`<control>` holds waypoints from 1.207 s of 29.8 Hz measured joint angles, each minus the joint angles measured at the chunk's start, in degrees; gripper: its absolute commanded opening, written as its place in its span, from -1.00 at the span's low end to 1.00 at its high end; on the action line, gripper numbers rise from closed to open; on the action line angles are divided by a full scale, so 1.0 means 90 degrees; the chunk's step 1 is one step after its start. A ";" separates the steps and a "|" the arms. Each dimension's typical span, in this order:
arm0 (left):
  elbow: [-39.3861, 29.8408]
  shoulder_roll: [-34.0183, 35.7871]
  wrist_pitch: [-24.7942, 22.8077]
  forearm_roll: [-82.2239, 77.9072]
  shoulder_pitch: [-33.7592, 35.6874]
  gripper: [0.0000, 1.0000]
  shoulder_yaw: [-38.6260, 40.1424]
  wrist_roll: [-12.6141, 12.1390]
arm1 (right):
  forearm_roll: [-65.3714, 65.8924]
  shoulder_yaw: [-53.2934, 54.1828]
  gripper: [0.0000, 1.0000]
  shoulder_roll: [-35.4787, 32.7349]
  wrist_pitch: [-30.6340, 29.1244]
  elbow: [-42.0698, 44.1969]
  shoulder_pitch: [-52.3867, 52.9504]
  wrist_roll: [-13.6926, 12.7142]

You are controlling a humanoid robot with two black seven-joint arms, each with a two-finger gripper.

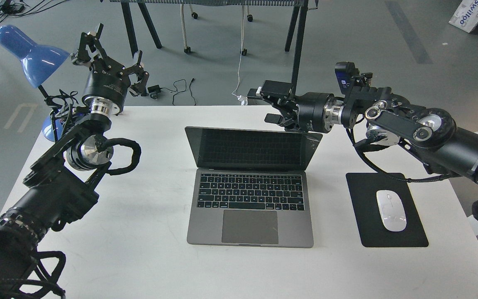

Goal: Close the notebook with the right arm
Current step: 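Push the laptop screen down with the right gripper until it shuts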

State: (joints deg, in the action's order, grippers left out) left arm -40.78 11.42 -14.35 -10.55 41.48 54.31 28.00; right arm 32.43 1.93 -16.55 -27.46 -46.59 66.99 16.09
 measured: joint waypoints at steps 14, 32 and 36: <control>0.0000 0.0000 0.0000 0.0000 0.0000 1.00 0.0000 0.0000 | 0.0008 -0.0651 1.00 -0.0003 -0.0060 -0.0752 -0.0180 -0.0005; 0.0000 0.0000 0.0001 0.0000 0.0000 1.00 0.0000 0.0000 | 0.0064 -0.1846 1.00 0.0462 -0.0025 -0.0832 -0.0707 -0.0020; 0.0000 0.0000 0.0001 0.0000 0.0000 1.00 0.0001 0.0000 | 0.0068 -0.1969 1.00 0.0479 -0.0015 -0.0821 -0.0755 -0.0020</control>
State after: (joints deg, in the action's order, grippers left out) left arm -40.78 11.42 -14.34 -10.55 41.48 54.32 28.00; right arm 33.04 -15.79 -12.23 -27.59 -53.97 60.20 15.91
